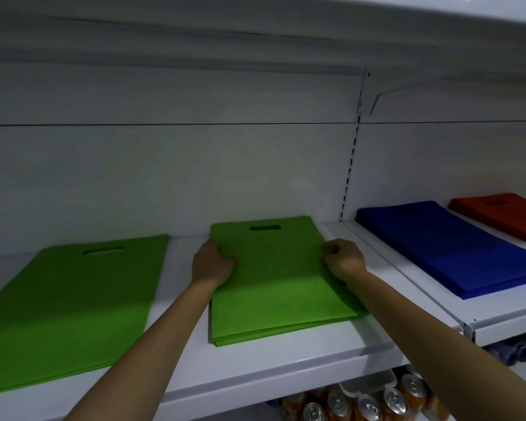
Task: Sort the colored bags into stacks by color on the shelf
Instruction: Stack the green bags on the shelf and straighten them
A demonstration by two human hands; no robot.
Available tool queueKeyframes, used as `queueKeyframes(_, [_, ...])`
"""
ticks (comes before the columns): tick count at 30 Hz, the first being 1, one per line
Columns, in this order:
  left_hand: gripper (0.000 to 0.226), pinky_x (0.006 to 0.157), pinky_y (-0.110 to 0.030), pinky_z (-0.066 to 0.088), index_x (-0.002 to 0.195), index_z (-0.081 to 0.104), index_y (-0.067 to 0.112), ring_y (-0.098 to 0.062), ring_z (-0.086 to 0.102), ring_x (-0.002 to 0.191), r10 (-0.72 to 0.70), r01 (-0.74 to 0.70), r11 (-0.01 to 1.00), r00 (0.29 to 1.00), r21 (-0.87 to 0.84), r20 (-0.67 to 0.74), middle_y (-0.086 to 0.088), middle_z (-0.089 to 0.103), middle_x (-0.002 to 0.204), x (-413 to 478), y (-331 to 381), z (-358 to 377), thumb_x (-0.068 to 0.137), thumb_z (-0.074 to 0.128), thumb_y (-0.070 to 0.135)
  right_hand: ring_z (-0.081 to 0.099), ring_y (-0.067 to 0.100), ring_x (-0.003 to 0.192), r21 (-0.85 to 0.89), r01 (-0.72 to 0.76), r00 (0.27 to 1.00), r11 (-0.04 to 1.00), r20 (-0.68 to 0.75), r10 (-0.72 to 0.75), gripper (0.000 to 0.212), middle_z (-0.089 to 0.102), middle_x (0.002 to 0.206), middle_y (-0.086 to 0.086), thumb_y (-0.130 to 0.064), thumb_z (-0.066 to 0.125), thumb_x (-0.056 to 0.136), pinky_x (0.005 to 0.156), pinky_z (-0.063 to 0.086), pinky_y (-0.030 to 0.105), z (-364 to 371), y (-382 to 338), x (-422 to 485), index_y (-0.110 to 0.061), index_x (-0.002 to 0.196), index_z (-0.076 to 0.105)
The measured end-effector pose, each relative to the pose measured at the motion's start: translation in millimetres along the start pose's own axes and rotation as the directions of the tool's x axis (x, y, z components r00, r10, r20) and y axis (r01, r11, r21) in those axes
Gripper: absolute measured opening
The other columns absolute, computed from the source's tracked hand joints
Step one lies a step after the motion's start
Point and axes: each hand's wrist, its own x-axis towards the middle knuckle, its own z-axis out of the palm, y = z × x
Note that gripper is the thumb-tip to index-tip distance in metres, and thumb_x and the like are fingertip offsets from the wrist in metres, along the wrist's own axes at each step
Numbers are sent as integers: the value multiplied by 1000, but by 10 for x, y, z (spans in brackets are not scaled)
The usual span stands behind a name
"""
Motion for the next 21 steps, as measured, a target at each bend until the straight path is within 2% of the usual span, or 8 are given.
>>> queueKeyframes(3, [19, 72, -24, 38, 103, 57, 8, -27, 55, 99, 37, -37, 997, 999, 75, -7, -8, 58, 104, 4, -33, 54, 91, 57, 22, 61, 30, 103, -1, 24, 1000, 1000, 3, -24, 37, 56, 131, 12, -12, 57, 93, 87, 51, 34, 9, 35, 0, -14, 130, 57])
queueKeyframes(5, [17, 56, -26, 35, 83, 50, 10, -21, 53, 80, 34, -33, 992, 999, 125, -7, -5, 53, 82, 1, -41, 72, 92, 53, 24, 59, 31, 108, -1, 35, 999, 999, 0, -35, 37, 56, 132, 12, -13, 56, 93, 91, 50, 34, 12, 49, -2, -14, 130, 58])
queueKeyframes(6, [21, 53, -26, 32, 77, 46, 11, -19, 51, 76, 31, -30, 990, 1000, 135, -4, -4, 50, 78, -5, -43, 74, 92, 52, 25, 59, 31, 109, 0, 36, 999, 999, -3, -36, 36, 56, 133, 12, -13, 56, 93, 91, 50, 34, 13, 52, -4, -13, 129, 58])
queueKeyframes(11, [33, 66, -29, 36, 66, 39, 14, -30, 53, 96, 73, -66, 967, 997, 245, -21, -9, 50, 84, -67, -23, 90, 95, 49, 25, 60, 29, 104, 17, 55, 998, 998, -31, -55, 34, 59, 127, 12, -12, 58, 92, 87, 49, 32, 16, 68, -23, -12, 125, 61])
queueKeyframes(14, [26, 74, -32, 40, 76, 48, 7, -34, 52, 103, 94, -87, 959, 995, 270, -13, -15, 55, 100, -66, -34, 99, 95, 48, 25, 59, 30, 106, -28, 98, 993, 995, -65, -99, 31, 60, 124, 13, -11, 58, 91, 84, 46, 28, 27, 77, -30, -11, 121, 63])
queueKeyframes(16, [24, 83, -33, 41, 100, 56, 2, -34, 51, 110, 113, -105, 957, 994, 272, -14, -17, 54, 118, -64, -44, 103, 94, 49, 24, 56, 32, 108, -152, 137, 985, 979, -86, -151, 29, 58, 123, 16, -13, 55, 92, 84, 46, 29, 63, 77, -37, -11, 119, 64])
queueKeyframes(19, [39, 95, -37, 40, 127, 50, 4, -32, 45, 121, 142, -125, 948, 989, 293, -37, -14, 45, 137, -91, -5, 79, 96, 49, 27, 46, 36, 111, -507, 202, 942, 838, -133, -308, 29, 52, 121, 19, -15, 46, 94, 86, 39, 37, 110, 53, -96, -6, 117, 62])
queueKeyframes(21, [45, 97, -39, 40, 134, 45, 7, -32, 41, 125, 158, -131, 935, 986, 329, -58, -12, 42, 141, -113, 17, 26, 96, 48, 31, 43, 35, 113, -618, 231, 907, 752, -143, -396, 31, 51, 123, 18, -15, 48, 92, 86, 34, 37, 124, -7, -155, -7, 119, 60])
